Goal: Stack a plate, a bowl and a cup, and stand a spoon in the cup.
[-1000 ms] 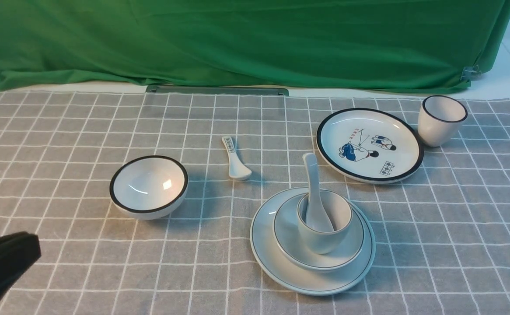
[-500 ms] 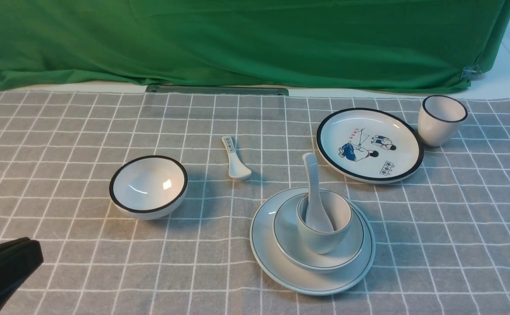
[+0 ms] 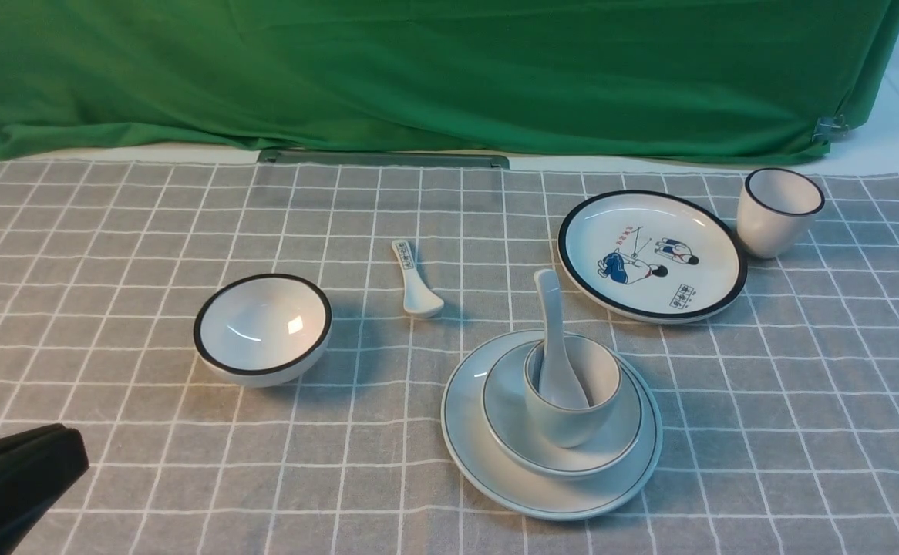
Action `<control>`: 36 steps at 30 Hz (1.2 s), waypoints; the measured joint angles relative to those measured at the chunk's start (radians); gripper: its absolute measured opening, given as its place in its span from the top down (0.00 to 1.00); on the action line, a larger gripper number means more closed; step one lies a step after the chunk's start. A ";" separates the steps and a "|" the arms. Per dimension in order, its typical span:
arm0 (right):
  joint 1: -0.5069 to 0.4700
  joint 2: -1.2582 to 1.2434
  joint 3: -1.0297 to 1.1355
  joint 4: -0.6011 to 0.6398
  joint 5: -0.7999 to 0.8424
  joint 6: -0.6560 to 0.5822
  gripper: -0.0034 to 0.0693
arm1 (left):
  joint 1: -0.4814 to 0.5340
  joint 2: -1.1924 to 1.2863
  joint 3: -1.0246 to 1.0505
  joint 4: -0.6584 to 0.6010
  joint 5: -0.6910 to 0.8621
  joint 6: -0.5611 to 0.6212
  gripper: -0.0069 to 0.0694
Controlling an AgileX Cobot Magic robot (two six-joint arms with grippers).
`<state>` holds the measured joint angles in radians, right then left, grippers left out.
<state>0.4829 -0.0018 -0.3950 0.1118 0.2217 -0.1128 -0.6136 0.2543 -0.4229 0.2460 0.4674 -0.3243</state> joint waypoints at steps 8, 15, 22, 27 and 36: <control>0.000 0.000 0.000 0.000 0.003 0.000 0.79 | 0.337 -0.161 0.232 -0.450 -0.267 0.556 0.89; 0.000 0.000 0.000 0.000 0.004 0.000 0.78 | 0.628 -0.252 0.406 -0.454 -0.294 0.525 0.89; 0.000 0.000 0.000 0.000 0.003 0.000 0.76 | 0.672 -0.253 0.430 -0.445 -0.257 0.525 0.89; 0.000 0.000 0.000 0.000 0.003 0.000 0.74 | 0.666 -0.253 0.430 -0.423 -0.248 0.524 0.89; 0.000 0.000 0.000 0.000 0.003 0.000 0.70 | 0.666 -0.253 0.430 -0.413 -0.245 0.523 0.89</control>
<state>0.4829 -0.0018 -0.3950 0.1118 0.2248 -0.1128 0.0520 0.0011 0.0066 -0.1670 0.2223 0.1985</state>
